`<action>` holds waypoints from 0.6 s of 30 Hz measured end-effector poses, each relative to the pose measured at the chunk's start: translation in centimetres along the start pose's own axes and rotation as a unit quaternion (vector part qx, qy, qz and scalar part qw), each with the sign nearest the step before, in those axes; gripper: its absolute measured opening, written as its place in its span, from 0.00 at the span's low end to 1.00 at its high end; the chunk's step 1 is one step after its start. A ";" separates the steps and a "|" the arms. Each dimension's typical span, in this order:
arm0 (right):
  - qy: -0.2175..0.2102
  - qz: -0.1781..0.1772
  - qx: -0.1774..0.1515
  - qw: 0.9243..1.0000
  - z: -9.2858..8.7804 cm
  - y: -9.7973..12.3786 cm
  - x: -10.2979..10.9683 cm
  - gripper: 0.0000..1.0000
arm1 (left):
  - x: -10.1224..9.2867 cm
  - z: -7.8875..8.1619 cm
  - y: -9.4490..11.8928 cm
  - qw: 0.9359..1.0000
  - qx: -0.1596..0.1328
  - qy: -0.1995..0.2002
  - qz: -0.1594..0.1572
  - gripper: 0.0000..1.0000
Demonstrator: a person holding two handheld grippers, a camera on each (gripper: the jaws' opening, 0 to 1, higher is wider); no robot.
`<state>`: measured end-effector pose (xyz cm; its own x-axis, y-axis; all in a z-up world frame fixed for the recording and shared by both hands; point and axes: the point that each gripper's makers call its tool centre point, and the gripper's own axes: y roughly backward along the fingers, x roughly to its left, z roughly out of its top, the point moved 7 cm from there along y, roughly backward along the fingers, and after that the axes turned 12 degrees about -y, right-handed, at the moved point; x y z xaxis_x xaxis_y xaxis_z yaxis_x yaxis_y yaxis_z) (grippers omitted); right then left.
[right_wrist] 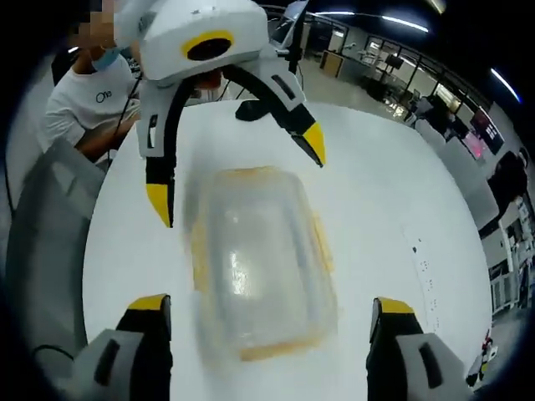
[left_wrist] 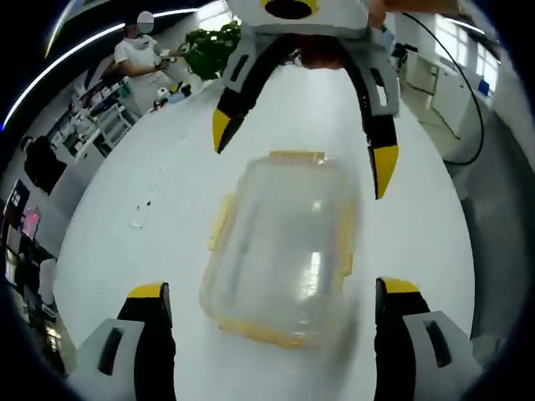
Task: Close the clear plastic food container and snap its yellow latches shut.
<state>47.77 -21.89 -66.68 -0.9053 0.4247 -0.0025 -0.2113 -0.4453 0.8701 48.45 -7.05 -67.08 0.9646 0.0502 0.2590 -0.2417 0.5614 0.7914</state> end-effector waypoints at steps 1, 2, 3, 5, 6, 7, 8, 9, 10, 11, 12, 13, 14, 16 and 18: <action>-0.011 -0.005 0.001 1.000 -0.4 0.1 0.2 0.99 | -0.3 0.0 0.2 1.000 0.002 0.000 0.001 0.99; -0.019 -0.009 0.000 1.000 -0.6 0.3 0.4 0.99 | -0.4 0.0 0.3 1.000 0.004 0.007 0.008 0.99; -0.027 -0.018 -0.004 0.999 -0.8 0.5 0.4 0.99 | -0.7 -0.1 0.6 1.000 0.003 0.022 0.014 0.99; -0.051 -0.027 -0.016 0.998 -1.2 1.0 0.6 0.99 | -0.9 -0.1 0.8 0.999 -0.004 0.042 0.024 0.99; -0.068 -0.027 -0.028 0.997 -1.3 1.3 0.9 0.99 | -0.9 -0.2 1.0 0.998 -0.005 0.051 0.035 0.99; -0.078 -0.029 -0.033 0.996 -1.5 1.5 1.0 0.99 | -1.0 -0.2 1.4 0.997 -0.012 0.053 0.055 0.99; -0.073 -0.032 -0.033 0.996 -1.8 1.9 1.3 0.99 | -1.1 -0.2 1.6 0.997 -0.014 0.050 0.064 0.99; -0.068 -0.039 -0.039 0.996 -1.9 2.0 1.4 0.99 | -1.5 -0.6 1.9 0.996 0.000 0.048 0.071 0.99; -0.071 -0.048 -0.038 0.996 -2.3 2.2 1.6 0.99 | -1.7 -0.8 2.1 0.995 0.003 0.054 0.080 0.99; -0.075 -0.054 -0.036 0.995 -2.5 2.4 1.7 0.99 | -2.1 -0.8 2.4 0.995 -0.005 0.059 0.084 0.99; -0.086 -0.058 -0.048 0.993 -2.6 2.8 1.9 0.99 | -2.3 -0.8 2.6 0.994 -0.004 0.063 0.087 0.99; -0.090 -0.059 -0.052 0.993 -2.7 2.8 1.9 0.99 | -2.6 -0.9 2.8 0.993 -0.003 0.071 0.091 0.99; -0.100 -0.060 -0.054 0.992 -2.9 3.2 2.1 0.99 | -3.0 -0.9 3.0 0.992 -0.007 0.083 0.095 0.99; -0.109 -0.069 -0.062 0.990 -3.2 3.8 2.3 0.99 | -3.6 -0.8 3.6 0.990 -0.014 0.096 0.104 0.99; -0.119 -0.070 -0.073 0.988 -3.4 4.3 2.8 0.99 | -4.1 -0.5 4.2 0.987 -0.025 0.109 0.111 0.99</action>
<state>43.03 -25.29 -64.59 -0.7552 0.6553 0.0128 -0.3948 -0.4704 0.7892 43.51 -4.46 -65.10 0.8895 0.3506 0.2931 -0.4495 0.5562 0.6989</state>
